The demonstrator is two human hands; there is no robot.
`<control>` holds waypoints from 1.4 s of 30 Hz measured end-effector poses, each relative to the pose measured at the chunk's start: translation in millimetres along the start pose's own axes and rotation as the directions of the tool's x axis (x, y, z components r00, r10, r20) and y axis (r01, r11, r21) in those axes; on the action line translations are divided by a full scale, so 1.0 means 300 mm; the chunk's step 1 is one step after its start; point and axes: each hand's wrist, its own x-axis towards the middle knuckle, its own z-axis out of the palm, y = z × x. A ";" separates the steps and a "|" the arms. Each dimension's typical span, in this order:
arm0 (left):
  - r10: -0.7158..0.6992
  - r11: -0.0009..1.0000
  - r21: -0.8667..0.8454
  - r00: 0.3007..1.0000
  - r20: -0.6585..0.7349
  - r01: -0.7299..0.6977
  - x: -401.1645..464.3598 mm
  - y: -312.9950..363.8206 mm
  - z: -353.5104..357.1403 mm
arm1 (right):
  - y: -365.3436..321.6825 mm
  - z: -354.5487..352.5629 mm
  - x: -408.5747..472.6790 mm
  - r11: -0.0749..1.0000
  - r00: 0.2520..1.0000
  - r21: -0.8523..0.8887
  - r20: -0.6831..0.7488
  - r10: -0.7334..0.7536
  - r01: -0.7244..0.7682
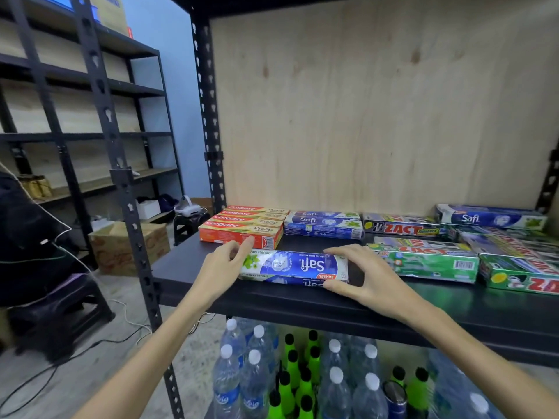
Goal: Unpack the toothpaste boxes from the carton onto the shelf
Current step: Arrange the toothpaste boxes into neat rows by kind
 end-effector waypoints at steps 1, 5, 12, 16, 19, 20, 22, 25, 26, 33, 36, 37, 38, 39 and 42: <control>-0.015 1.000 0.010 1.000 -0.010 0.015 0.006 0.001 0.004 | 0.000 0.002 0.004 1.000 1.000 -0.011 0.014 0.008 -0.007; -0.081 0.996 -0.029 0.996 -0.048 0.079 0.012 0.007 0.012 | 0.007 0.011 0.009 0.998 0.996 -0.016 0.057 0.065 -0.064; 0.109 0.987 0.106 0.989 0.100 -0.120 -0.021 -0.070 0.013 | -0.011 -0.007 -0.010 0.969 0.986 0.180 0.052 0.160 -0.167; 0.119 0.984 0.120 0.988 0.100 -0.131 -0.021 -0.083 0.014 | -0.032 -0.014 -0.021 0.960 0.982 0.209 -0.002 0.189 -0.184; 0.146 0.972 0.174 0.987 0.068 -0.155 -0.028 -0.067 0.026 | -0.062 -0.023 -0.024 0.961 0.979 0.192 0.014 0.202 -0.201; 0.159 0.970 0.180 0.986 0.051 -0.165 -0.035 -0.064 0.034 | -0.069 -0.024 -0.024 0.960 0.979 0.197 0.016 0.201 -0.200; 0.182 0.968 0.177 0.983 -0.006 -0.178 -0.056 -0.052 0.050 | -0.082 -0.029 -0.028 0.954 0.980 0.226 0.014 0.197 -0.195; 0.193 0.974 0.142 0.974 -0.121 -0.176 -0.093 -0.040 0.087 | -0.108 -0.036 -0.038 0.951 0.983 0.252 0.005 0.183 -0.179; 0.203 0.976 0.116 0.967 -0.153 -0.187 -0.109 -0.033 0.102 | -0.114 -0.036 -0.039 0.952 0.985 0.253 0.002 0.175 -0.169; 0.234 0.934 -0.302 0.967 0.105 -0.194 -0.232 0.055 0.094 | -0.166 -0.011 -0.062 0.946 0.993 0.302 0.044 0.106 -0.114; 0.231 0.924 -0.366 0.926 0.299 -0.112 -0.240 0.084 0.048 | -0.191 0.020 -0.065 0.956 0.995 0.286 0.095 0.043 -0.069; 0.234 0.945 -0.302 0.902 0.362 -0.124 -0.234 0.090 0.039 | -0.197 0.034 -0.064 0.961 0.995 0.275 0.103 0.008 -0.037; 0.222 0.967 -0.206 0.881 0.418 -0.146 -0.223 0.097 0.031 | -0.203 0.044 -0.061 0.962 0.993 0.271 0.114 -0.020 -0.012; 0.206 0.979 -0.097 0.868 0.453 -0.181 -0.208 0.105 0.019 | -0.208 0.049 -0.056 0.963 0.991 0.270 0.127 -0.040 0.005; 0.205 0.939 0.152 0.860 0.468 -0.307 -0.142 0.115 -0.016 | -0.174 0.045 -0.023 0.984 0.995 0.164 0.055 -0.082 0.072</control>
